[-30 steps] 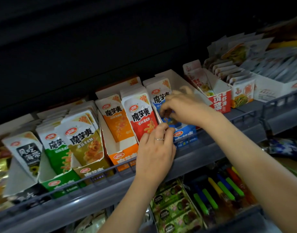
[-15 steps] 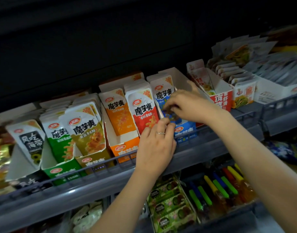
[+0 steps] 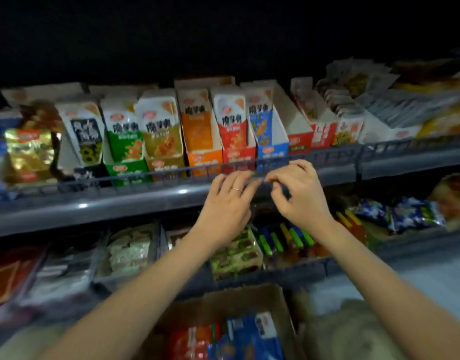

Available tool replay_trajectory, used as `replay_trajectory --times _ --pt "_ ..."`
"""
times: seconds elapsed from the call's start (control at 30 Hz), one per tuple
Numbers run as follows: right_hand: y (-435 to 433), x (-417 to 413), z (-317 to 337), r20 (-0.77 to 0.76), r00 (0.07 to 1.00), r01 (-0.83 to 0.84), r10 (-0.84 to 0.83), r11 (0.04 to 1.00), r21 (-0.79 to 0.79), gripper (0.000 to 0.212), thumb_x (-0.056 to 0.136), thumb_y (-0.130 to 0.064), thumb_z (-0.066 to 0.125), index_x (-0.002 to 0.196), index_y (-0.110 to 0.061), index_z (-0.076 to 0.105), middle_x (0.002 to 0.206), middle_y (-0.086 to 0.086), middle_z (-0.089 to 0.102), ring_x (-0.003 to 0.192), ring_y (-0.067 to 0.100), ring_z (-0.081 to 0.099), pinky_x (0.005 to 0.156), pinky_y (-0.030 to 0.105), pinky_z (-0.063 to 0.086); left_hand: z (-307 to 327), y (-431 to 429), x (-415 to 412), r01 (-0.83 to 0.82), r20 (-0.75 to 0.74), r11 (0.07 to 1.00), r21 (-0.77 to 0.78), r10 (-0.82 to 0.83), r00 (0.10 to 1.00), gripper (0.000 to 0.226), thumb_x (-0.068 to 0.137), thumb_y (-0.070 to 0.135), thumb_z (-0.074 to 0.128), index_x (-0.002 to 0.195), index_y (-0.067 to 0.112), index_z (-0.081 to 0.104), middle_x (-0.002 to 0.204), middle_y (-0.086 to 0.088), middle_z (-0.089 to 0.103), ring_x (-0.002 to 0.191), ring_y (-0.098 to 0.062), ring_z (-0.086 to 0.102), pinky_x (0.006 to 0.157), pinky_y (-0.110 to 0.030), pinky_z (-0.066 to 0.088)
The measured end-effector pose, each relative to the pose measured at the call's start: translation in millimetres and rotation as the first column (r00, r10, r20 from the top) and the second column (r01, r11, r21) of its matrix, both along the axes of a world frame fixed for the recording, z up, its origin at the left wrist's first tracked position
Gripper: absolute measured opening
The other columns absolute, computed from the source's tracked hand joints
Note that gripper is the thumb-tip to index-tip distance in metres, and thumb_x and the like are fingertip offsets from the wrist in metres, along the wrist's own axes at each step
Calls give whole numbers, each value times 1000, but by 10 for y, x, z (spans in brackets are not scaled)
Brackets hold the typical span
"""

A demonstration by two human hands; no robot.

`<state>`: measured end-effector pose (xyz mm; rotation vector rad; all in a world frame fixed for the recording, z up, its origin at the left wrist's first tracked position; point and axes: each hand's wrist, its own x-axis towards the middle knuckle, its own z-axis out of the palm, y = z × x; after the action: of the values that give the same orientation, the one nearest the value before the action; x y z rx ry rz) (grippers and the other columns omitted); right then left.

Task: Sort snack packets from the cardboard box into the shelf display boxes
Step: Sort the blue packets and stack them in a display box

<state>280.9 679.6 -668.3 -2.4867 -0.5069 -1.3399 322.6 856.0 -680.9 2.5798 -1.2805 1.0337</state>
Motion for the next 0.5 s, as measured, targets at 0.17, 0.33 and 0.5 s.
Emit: replay_trajectory --times 0.17,0.33,0.5 --pt "401 -354 -821 -428 899 -131 94 990 -58 18 82 -12 47 81 -11 65 78 1 67 74 21 60 80 32 43 -707 791 -663 191 -360 937 293 -77 930 23 79 23 48 88 15 68 95 -4 66 84 -25 64 79 -36 41" --pt "793 -681 -1737 -959 281 -325 -36 937 -130 21 94 -17 48 107 -17 65 98 -6 63 86 11 57 64 19 34 -1353 1492 -1301 123 -735 923 365 205 646 25 96 25 44 110 17 63 110 -3 63 99 -25 61 81 -34 45" --pt "845 -1071 -2587 -903 -295 -452 -312 878 -156 38 93 -10 54 130 -7 50 124 15 56 96 23 54 80 31 44 -1590 1890 -1491 56 -814 910 410 338 473 28 97 27 46 121 24 60 119 -5 62 103 -24 59 82 -32 47"
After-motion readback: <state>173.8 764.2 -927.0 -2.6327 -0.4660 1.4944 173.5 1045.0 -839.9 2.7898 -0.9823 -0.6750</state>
